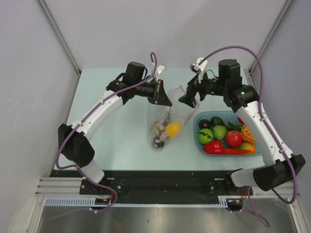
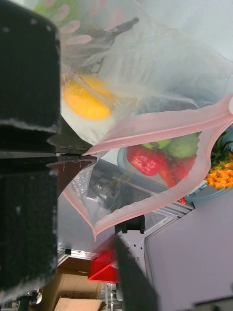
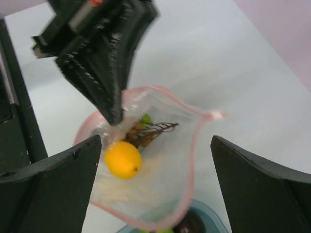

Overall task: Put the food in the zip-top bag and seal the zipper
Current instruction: Place the fake fruit in the zipper food storage bag, then pick up the fake fruit from the bin.

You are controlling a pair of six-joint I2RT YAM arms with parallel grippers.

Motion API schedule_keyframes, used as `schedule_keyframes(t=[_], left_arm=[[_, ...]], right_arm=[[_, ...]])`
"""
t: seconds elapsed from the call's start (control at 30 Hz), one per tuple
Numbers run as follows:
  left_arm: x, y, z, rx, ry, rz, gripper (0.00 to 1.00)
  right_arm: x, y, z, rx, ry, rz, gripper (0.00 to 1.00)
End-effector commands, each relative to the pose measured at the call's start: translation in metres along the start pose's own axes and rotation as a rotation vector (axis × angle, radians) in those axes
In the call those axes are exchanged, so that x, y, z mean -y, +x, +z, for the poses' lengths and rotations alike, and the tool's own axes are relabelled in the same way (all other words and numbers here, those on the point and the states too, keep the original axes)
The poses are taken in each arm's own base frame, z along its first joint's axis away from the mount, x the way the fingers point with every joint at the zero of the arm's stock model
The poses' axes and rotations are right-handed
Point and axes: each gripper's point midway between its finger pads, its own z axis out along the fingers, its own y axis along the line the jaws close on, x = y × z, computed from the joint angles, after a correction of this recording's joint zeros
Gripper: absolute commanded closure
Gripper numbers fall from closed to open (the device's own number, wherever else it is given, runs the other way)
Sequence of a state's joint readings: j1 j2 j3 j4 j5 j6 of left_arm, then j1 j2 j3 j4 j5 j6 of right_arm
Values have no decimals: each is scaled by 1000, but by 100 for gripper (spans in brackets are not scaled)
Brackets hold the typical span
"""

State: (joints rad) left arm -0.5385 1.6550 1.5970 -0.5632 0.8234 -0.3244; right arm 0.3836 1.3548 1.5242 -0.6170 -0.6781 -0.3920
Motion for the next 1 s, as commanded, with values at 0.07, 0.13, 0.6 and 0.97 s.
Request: schedule_keyframes(t=[0.07,0.13,0.6,0.97], left_arm=[[19,-3,-12,30,30,70,100],[18,1,-13,29,28,67,100],[17,10,-13,11,43,72,100],[16,10,-12,12,38,76,100]], right_arm=[[38,5,-79,-35,211,130,0],[39,44,-103,-131,252,159,0],[6,266,-176,-917,287,102,0],[22,330,-184,-1076,408,96,0]])
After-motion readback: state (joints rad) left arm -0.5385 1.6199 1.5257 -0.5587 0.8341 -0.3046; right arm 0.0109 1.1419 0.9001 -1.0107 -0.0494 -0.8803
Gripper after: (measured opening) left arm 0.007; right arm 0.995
